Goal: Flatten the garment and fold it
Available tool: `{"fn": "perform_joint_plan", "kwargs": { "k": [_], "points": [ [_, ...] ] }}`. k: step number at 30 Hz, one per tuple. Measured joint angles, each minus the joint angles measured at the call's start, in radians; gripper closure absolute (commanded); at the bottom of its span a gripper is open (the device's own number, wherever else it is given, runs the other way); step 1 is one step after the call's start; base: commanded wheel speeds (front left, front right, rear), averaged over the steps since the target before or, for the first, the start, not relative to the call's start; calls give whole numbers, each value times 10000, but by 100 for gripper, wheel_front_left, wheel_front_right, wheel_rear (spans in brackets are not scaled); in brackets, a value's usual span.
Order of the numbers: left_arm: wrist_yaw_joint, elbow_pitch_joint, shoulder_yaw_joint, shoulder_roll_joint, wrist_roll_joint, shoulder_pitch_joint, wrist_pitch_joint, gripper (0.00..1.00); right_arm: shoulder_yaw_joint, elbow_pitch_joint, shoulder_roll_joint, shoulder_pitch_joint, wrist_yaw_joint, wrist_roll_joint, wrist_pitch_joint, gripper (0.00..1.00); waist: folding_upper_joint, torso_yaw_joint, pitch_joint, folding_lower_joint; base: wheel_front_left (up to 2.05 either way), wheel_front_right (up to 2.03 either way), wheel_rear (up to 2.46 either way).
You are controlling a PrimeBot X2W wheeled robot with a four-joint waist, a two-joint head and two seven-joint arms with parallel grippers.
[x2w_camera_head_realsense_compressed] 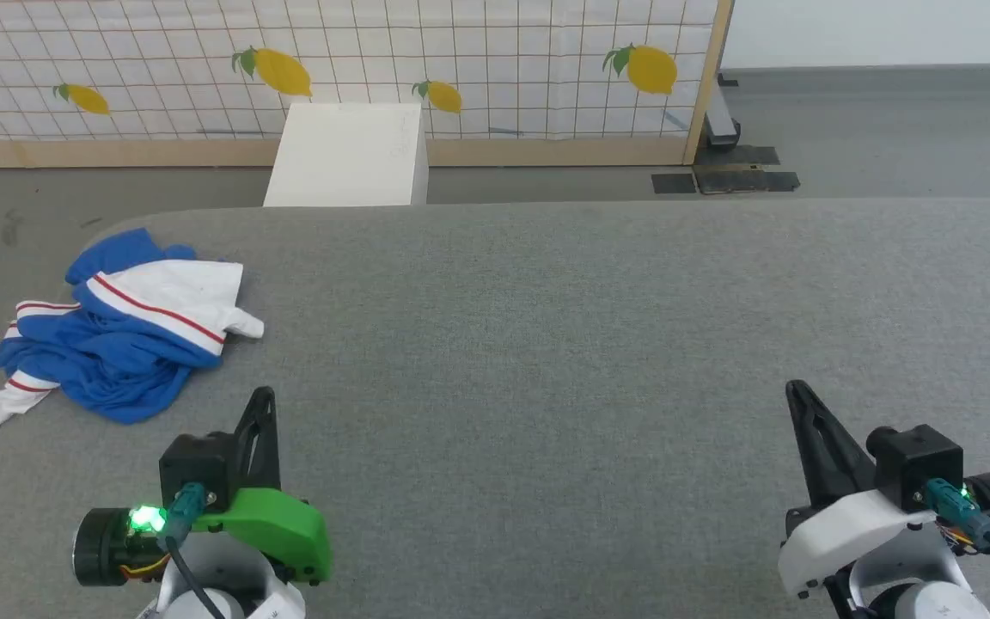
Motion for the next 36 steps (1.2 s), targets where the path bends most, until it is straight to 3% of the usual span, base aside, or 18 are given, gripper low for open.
{"fn": "perform_joint_plan", "kwargs": {
  "k": [29,30,36],
  "points": [
    [0,0,2,0,0,0,0,100,0,0,0,0,0,0,0,100,1,0,0,0,0,0,0],
    [-2,2,-4,0,-12,-1,0,0,-2,4,-2,2,0,2,0,0,0,0,0,0,0,0,0],
    [-2,8,-36,0,-67,-2,-2,0,-2,8,-6,4,0,4,0,0,1,-1,-10,0,0,0,0]
  ]
}}
